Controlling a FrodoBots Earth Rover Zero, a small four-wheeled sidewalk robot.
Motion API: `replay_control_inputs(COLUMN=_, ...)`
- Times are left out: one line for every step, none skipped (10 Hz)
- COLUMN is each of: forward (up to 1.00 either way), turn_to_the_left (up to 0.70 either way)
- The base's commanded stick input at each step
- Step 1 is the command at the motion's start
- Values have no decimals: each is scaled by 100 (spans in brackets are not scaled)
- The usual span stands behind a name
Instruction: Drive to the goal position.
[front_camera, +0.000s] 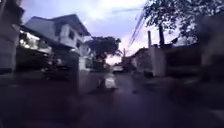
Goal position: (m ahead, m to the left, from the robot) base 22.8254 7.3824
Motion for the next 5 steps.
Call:
replay_control_inputs(forward=70, turn_to_the_left=0)
replay_control_inputs(forward=70, turn_to_the_left=0)
replay_control_inputs(forward=70, turn_to_the_left=0)
replay_control_inputs(forward=70, turn_to_the_left=0)
replay_control_inputs(forward=70, turn_to_the_left=0)
